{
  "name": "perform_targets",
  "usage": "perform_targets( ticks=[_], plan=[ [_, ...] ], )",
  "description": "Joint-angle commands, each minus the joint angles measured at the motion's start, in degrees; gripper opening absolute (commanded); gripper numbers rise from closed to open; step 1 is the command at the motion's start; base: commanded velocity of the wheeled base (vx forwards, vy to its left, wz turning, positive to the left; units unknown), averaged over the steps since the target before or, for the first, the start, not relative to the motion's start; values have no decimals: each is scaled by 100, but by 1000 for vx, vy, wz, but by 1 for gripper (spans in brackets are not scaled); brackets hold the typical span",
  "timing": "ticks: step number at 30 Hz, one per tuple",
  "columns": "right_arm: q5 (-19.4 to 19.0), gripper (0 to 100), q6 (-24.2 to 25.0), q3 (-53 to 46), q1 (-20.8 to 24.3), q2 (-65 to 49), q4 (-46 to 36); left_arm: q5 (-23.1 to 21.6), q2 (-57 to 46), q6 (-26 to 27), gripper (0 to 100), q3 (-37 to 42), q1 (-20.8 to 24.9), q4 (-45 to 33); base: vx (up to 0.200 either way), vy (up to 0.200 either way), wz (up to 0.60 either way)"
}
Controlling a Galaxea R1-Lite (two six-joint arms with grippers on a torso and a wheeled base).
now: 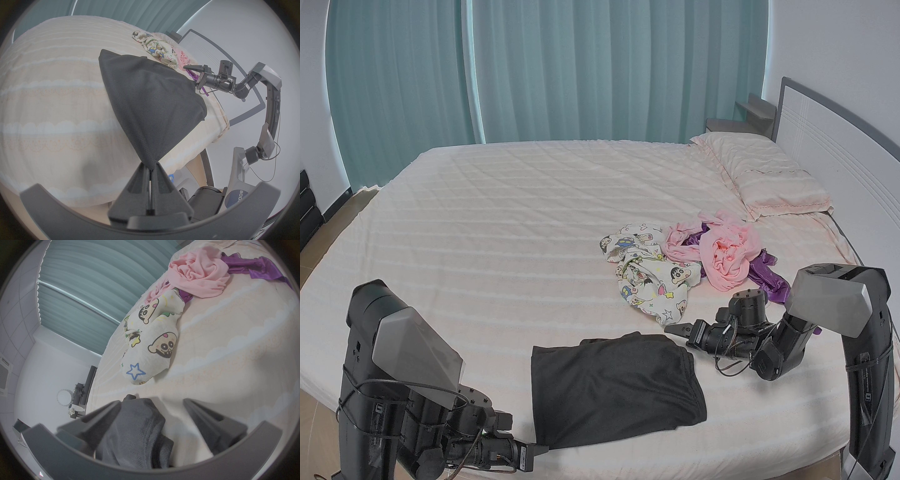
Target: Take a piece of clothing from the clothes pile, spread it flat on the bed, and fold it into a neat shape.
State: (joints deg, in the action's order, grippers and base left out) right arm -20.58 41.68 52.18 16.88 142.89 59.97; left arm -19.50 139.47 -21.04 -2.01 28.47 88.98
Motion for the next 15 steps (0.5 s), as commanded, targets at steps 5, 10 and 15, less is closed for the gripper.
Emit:
perform_targets(
  ticks=[5,10,15],
  plan=[
    [-87,100,7,-58,175,38,-11,-1,10,-5,0,-10,1,102,0,0,0],
    [-131,0,7,-94,210,29,-11,-1,10,-5,0,-10,1,102,0,0,0],
    [-122,0,68,-58,166,29,42,-1,10,-5,0,-10,1,102,0,0,0]
  ],
)
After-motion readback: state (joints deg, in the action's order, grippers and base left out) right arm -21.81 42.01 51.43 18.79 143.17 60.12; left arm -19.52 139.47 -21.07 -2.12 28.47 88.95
